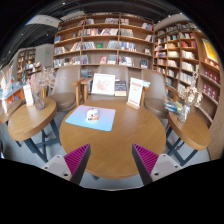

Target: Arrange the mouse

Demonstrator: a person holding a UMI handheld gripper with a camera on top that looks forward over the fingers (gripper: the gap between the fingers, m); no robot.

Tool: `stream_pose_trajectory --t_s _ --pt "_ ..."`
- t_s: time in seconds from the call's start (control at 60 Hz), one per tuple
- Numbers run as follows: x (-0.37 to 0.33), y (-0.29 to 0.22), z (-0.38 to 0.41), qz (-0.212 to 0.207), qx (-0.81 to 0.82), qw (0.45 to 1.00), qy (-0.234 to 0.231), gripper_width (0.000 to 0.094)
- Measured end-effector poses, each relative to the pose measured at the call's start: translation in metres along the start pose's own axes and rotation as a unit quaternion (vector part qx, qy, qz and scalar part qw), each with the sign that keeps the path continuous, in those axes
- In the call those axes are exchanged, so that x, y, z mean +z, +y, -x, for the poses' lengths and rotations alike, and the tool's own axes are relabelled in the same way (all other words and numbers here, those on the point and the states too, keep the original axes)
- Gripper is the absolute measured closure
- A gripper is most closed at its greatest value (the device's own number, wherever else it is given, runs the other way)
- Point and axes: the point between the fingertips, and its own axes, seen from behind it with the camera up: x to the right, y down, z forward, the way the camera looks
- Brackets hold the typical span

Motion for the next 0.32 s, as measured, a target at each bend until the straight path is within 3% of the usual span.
stream_pose_trajectory --t_s 0.317 --pt "-0.019 0.018 0.008 0.002 0.017 1.000 -0.025 0.0081"
